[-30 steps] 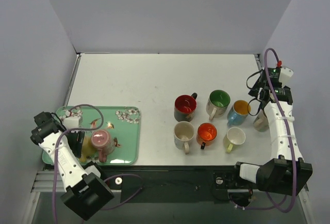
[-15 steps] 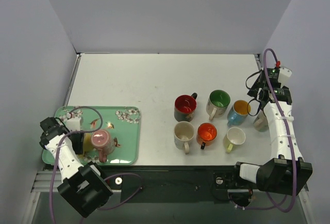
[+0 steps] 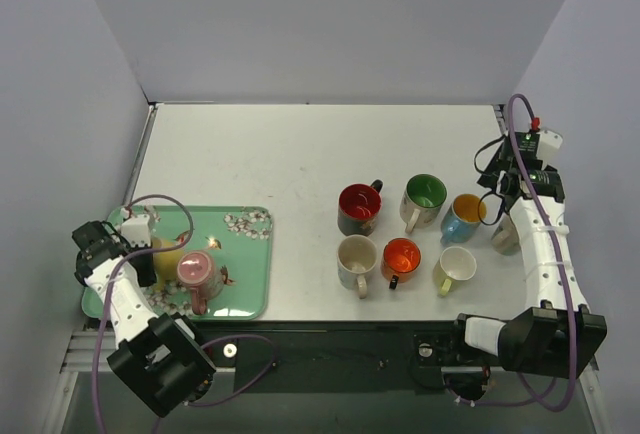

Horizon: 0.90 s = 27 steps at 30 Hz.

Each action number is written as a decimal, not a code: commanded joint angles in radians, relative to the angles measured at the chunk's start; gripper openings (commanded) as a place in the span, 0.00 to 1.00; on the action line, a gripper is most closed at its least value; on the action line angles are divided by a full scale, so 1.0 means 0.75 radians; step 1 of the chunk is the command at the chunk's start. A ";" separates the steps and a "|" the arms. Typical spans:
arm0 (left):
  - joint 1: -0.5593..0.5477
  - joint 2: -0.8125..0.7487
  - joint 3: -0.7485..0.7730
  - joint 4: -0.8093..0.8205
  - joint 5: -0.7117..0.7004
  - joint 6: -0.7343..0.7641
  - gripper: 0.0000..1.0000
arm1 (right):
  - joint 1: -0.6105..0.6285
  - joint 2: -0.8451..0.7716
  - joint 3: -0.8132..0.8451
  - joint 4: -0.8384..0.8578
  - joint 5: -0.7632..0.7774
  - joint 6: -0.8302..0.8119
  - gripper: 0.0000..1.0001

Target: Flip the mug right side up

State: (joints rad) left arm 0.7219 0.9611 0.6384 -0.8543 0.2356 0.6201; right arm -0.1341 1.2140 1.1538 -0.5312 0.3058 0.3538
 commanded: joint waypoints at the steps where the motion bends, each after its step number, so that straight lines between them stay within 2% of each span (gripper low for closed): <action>1: 0.007 0.032 0.233 0.061 0.219 -0.105 0.00 | 0.048 -0.068 0.038 -0.042 0.034 -0.014 0.62; 3: 0.005 0.052 0.325 0.063 0.305 -0.178 0.00 | 0.103 -0.103 0.067 -0.059 0.052 -0.012 0.62; 7: -0.014 0.115 0.511 0.074 0.430 -0.354 0.00 | 0.346 -0.189 0.132 -0.079 0.161 -0.018 0.63; 9: -0.040 0.144 0.592 0.043 0.491 -0.405 0.00 | 0.552 -0.222 0.149 -0.059 0.163 -0.018 0.64; 10: -0.083 0.154 0.641 0.014 0.526 -0.438 0.00 | 0.606 -0.234 0.149 -0.020 0.161 -0.018 0.68; 11: -0.109 0.160 0.672 -0.012 0.539 -0.464 0.00 | 0.736 -0.256 0.145 0.006 0.161 -0.020 0.72; 14: -0.287 0.158 0.805 -0.047 0.606 -0.552 0.00 | 1.000 -0.259 0.120 0.210 0.106 -0.032 0.74; 15: -0.361 0.162 0.876 -0.076 0.620 -0.595 0.00 | 1.135 -0.248 0.114 0.317 0.049 -0.030 0.75; 17: -0.457 0.193 0.977 -0.120 0.706 -0.665 0.00 | 1.307 -0.202 0.098 0.521 -0.080 -0.028 0.81; 19: -0.522 0.226 1.061 -0.168 0.829 -0.732 0.00 | 1.432 -0.126 0.114 0.689 -0.231 -0.014 0.83; 20: -0.537 0.232 1.081 -0.186 0.920 -0.743 0.00 | 1.469 -0.067 0.137 0.751 -0.299 -0.001 0.83; 21: -0.580 0.248 1.110 -0.194 0.960 -0.796 0.00 | 1.508 -0.042 0.145 0.859 -0.437 0.037 0.83; 23: -0.643 0.257 1.135 -0.203 1.019 -0.819 0.00 | 1.545 0.030 0.167 1.028 -0.558 0.105 0.83; 27: -0.760 0.230 1.127 -0.156 1.078 -0.939 0.00 | 1.553 0.124 0.182 1.301 -0.618 0.252 0.83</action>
State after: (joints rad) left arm 0.2218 1.1519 1.4437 -1.0016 0.8814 0.0353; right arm 1.0306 1.2800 1.2404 0.1036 -0.0216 0.4210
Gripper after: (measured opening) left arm 0.218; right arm 0.829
